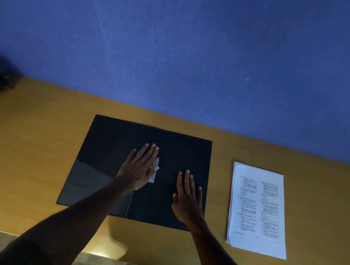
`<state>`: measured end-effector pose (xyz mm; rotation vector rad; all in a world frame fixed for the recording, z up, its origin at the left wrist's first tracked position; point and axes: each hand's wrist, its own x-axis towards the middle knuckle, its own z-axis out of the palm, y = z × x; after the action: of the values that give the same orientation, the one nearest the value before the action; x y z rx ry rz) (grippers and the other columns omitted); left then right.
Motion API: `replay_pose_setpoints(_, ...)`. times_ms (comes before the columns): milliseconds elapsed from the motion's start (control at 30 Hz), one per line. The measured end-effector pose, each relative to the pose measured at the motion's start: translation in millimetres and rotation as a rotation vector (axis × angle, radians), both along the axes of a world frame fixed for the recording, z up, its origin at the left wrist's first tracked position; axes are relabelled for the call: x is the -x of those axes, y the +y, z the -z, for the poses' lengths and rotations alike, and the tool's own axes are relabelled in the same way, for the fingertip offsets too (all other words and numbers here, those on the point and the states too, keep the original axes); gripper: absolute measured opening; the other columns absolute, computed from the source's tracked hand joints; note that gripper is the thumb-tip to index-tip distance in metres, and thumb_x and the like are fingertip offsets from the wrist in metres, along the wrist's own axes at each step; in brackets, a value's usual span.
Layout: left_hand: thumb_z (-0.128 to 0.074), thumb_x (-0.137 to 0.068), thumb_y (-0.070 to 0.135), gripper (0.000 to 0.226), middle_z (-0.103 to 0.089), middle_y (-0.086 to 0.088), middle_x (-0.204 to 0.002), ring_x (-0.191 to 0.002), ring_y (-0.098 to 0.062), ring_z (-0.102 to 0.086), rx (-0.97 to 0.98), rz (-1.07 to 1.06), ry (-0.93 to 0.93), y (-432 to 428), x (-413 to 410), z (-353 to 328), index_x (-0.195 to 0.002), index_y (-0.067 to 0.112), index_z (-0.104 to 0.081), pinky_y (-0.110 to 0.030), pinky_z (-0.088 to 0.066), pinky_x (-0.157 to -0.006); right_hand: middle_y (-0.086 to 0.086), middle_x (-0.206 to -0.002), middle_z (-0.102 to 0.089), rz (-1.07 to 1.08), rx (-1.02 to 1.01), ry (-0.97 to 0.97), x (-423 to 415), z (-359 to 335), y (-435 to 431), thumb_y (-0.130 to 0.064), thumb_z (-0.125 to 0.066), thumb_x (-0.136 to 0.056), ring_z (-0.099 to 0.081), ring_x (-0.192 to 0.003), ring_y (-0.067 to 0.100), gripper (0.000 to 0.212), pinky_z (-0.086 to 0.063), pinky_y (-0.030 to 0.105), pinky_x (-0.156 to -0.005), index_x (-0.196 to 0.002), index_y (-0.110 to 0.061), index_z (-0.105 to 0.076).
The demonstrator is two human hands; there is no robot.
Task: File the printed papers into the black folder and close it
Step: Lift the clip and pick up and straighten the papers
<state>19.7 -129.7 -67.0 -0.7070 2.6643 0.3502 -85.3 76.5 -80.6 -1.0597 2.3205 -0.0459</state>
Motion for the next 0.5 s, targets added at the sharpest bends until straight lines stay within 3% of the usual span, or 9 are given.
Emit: replay_pose_setpoints(500,-0.018,-0.115,0.056,0.077,0.023,-0.002,-0.180,-0.171,-0.022,0.015,-0.051,-0.062,0.113,53,23,-17,-0.173,0.017,0.015,-0.050,-0.002,-0.140,-0.001,-0.181,0.015,0.061,0.113,0.000,24,-24,28,-0.035,-0.027,-0.116,0.008,-0.170,0.019,0.069,-0.009,0.055,-0.137,-0.173,-0.021,0.010)
